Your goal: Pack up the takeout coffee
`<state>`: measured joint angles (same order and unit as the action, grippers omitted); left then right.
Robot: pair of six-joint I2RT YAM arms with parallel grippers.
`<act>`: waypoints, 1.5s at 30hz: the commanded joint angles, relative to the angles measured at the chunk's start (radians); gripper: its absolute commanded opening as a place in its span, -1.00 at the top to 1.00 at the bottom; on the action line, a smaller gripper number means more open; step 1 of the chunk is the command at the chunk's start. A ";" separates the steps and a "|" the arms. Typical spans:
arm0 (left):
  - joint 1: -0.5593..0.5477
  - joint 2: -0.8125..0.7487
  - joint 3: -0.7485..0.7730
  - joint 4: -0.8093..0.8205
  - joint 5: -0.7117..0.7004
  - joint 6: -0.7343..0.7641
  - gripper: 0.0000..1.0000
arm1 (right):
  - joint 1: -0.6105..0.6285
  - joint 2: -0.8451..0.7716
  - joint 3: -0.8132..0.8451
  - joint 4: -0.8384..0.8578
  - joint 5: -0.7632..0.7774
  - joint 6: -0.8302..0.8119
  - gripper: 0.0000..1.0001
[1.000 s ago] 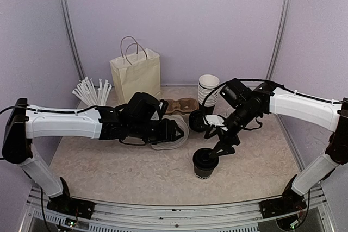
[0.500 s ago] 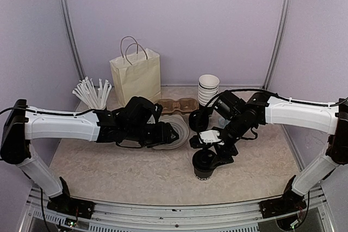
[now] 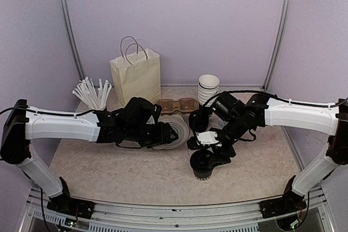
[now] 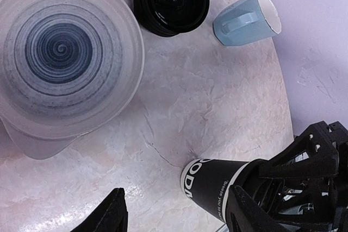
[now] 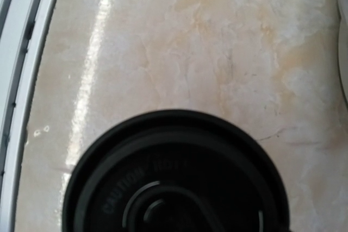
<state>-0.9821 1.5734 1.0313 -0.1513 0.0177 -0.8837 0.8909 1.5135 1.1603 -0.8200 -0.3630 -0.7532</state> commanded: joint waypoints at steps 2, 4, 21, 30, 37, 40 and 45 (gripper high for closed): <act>0.007 -0.013 0.008 0.020 -0.001 0.007 -0.23 | -0.008 -0.049 -0.001 -0.027 0.008 0.028 -0.36; 0.008 -0.008 0.020 0.017 0.002 0.014 -0.23 | -0.042 -0.070 0.013 -0.045 -0.031 0.034 -0.35; 0.013 0.061 0.115 0.014 0.046 0.076 -0.23 | -0.809 -0.181 0.272 -0.184 -0.243 0.029 -0.29; 0.017 0.087 0.131 0.023 0.075 0.105 -0.23 | -0.995 -0.119 0.232 -0.039 -0.042 0.156 -0.32; 0.025 0.101 0.156 -0.027 0.048 0.132 -0.23 | -1.016 -0.025 0.124 0.071 -0.009 0.254 -0.34; 0.025 0.105 0.156 -0.034 0.055 0.140 -0.23 | -1.017 0.000 0.092 0.097 0.000 0.262 -0.35; 0.025 0.105 0.149 -0.030 0.056 0.140 -0.23 | -1.017 0.015 0.035 0.142 0.012 0.263 -0.39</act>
<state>-0.9611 1.6653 1.1641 -0.1692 0.0746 -0.7635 -0.1146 1.5246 1.2293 -0.7433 -0.3645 -0.5129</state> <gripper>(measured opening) 0.614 0.689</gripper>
